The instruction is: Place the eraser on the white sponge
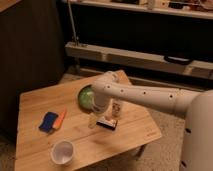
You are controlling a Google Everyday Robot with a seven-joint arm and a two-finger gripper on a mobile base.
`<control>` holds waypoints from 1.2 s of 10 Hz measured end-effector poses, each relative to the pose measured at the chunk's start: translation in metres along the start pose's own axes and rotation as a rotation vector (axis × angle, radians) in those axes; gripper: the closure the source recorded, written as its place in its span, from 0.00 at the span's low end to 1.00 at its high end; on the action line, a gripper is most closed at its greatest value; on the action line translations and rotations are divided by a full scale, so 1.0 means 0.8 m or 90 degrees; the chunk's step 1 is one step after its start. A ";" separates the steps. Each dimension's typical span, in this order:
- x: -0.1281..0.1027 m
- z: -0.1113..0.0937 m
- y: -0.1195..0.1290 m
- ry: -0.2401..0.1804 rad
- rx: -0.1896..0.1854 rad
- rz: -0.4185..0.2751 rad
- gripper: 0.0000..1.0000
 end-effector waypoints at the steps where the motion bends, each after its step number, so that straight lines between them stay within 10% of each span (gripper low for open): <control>1: -0.008 0.006 0.003 -0.003 0.001 0.009 0.20; 8: -0.032 0.050 0.030 -0.050 -0.016 0.012 0.21; 12: -0.027 0.063 0.032 -0.062 -0.002 0.007 0.58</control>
